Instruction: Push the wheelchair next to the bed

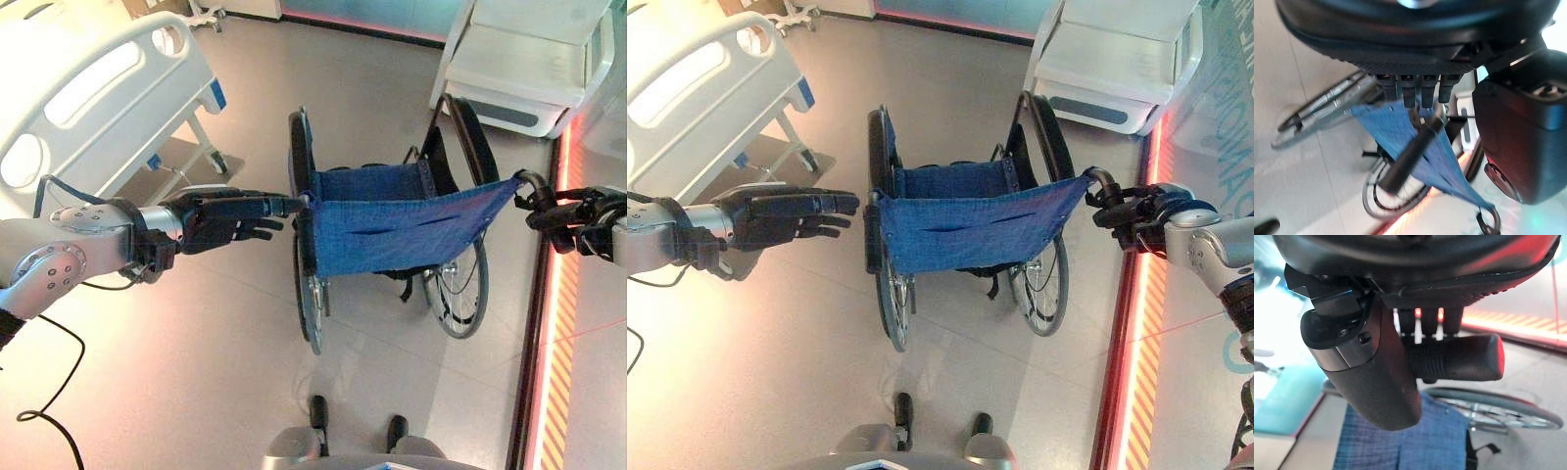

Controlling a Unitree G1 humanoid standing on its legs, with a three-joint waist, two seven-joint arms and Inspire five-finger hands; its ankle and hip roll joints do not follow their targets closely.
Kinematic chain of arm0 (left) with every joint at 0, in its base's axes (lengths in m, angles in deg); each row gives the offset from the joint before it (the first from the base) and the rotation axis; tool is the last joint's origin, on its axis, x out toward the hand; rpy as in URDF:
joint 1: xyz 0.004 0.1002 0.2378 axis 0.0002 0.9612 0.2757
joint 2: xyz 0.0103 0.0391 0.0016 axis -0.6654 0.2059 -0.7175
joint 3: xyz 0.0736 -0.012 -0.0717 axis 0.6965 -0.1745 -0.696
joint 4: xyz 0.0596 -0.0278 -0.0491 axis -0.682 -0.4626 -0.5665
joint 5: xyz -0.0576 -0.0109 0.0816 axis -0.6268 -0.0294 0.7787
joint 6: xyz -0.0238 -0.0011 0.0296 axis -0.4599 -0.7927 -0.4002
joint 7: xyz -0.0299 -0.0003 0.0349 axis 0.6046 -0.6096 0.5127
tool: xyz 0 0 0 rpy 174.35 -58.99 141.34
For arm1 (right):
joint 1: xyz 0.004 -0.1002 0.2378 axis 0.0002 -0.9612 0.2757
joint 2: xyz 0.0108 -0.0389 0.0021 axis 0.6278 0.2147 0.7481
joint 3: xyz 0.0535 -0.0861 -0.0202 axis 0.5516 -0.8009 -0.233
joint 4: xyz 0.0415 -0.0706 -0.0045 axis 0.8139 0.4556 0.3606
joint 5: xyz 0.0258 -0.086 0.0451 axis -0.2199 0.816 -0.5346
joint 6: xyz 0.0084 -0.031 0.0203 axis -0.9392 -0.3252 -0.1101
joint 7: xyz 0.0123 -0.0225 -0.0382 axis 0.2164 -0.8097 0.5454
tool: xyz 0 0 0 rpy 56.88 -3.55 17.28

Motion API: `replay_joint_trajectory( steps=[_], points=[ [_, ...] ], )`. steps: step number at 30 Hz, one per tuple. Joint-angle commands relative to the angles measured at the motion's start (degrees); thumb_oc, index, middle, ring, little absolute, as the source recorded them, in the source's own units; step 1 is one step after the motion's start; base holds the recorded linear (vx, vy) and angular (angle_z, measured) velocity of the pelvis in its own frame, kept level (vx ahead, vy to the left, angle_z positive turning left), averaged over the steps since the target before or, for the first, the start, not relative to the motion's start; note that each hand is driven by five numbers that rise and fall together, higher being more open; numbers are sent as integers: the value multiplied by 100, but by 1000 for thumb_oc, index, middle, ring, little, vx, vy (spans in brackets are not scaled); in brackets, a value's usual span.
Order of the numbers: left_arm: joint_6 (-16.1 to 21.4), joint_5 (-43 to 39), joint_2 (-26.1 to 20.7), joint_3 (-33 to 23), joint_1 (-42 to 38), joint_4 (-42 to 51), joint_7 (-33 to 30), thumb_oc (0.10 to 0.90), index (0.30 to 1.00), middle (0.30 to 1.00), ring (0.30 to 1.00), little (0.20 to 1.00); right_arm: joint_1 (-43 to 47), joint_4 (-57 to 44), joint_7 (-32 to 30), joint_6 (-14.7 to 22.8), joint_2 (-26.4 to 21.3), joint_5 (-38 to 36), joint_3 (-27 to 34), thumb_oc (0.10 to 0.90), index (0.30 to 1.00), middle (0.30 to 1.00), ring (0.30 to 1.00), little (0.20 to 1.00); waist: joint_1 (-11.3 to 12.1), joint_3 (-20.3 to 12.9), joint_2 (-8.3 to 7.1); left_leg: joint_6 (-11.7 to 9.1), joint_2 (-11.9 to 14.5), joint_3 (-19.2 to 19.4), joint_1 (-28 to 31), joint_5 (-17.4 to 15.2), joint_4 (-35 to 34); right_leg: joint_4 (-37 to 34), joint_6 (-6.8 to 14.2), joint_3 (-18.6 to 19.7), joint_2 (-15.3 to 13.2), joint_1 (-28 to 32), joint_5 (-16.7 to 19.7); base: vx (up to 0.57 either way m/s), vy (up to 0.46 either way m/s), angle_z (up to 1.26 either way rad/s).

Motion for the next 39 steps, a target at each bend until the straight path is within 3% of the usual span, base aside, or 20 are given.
replay_joint_trajectory(
  steps=[1,5,11,15,16,21,22,27,35,39],
  points=[
    [411,276,-214,-1091,312,-213,170,800,900,900,900,900,518,-189,-69,490,-575,323,317,400,300,300,300,300,173,-446,-122,-514,148,4,97,-329,15,5,62,-170,-39,-162,187,0,0,0],
    [376,320,-303,-1295,583,-263,443,800,900,900,900,900,592,-167,21,420,-631,310,294,400,300,300,300,300,199,-448,-106,-519,142,-25,80,-324,15,7,59,-202,-47,-157,182,0,0,0],
    [298,-279,-281,-1376,747,-229,523,800,900,900,900,900,525,-141,40,476,-604,303,292,400,300,300,300,300,209,-453,-77,-523,131,-38,80,-328,15,1,57,-239,-55,-145,182,-5,-1,2],
    [-82,-1808,-116,-1169,686,50,290,800,900,900,900,900,578,-96,-22,495,-536,284,185,400,300,300,300,300,192,-441,-66,-533,135,-33,75,-316,15,1,56,-223,-59,-156,198,0,0,0],
    [-77,-1859,-112,-1153,675,66,255,800,900,900,900,900,581,-94,-29,497,-534,278,178,400,300,300,300,300,192,-441,-65,-533,136,-32,76,-317,15,1,55,-222,-59,-156,198,0,0,0],
    [257,-2693,101,-981,564,350,-323,800,900,900,900,900,563,-118,-157,512,-457,213,159,400,300,300,300,300,159,-417,-74,-534,137,-14,92,-317,15,1,59,-209,-61,-158,221,0,0,0],
    [505,-2672,230,-959,523,427,-478,800,900,900,900,900,565,-113,-228,517,-400,181,151,400,300,300,300,300,157,-414,-84,-538,141,-4,98,-324,15,1,63,-207,-66,-155,215,0,0,0],
    [734,-2615,420,-1011,495,598,-803,800,900,900,900,900,550,-141,-329,441,-312,156,203,400,300,300,300,300,156,-418,-97,-534,148,17,93,-320,15,1,58,-200,-67,-158,219,0,0,0],
    [-69,-1919,412,-590,124,456,-551,800,900,900,900,900,1010,6,-440,428,-244,-8,-187,400,300,300,300,300,127,-380,-70,-514,143,33,69,-304,15,1,61,-149,-65,-189,237,-8,0,0],
    [-632,-1494,277,-50,-227,277,13,800,900,900,900,900,1195,71,-435,477,-209,-78,-444,400,300,300,300,300,84,-380,-39,-503,154,91,75,-299,15,1,76,-125,-68,-204,249,0,0,0]
  ],
)
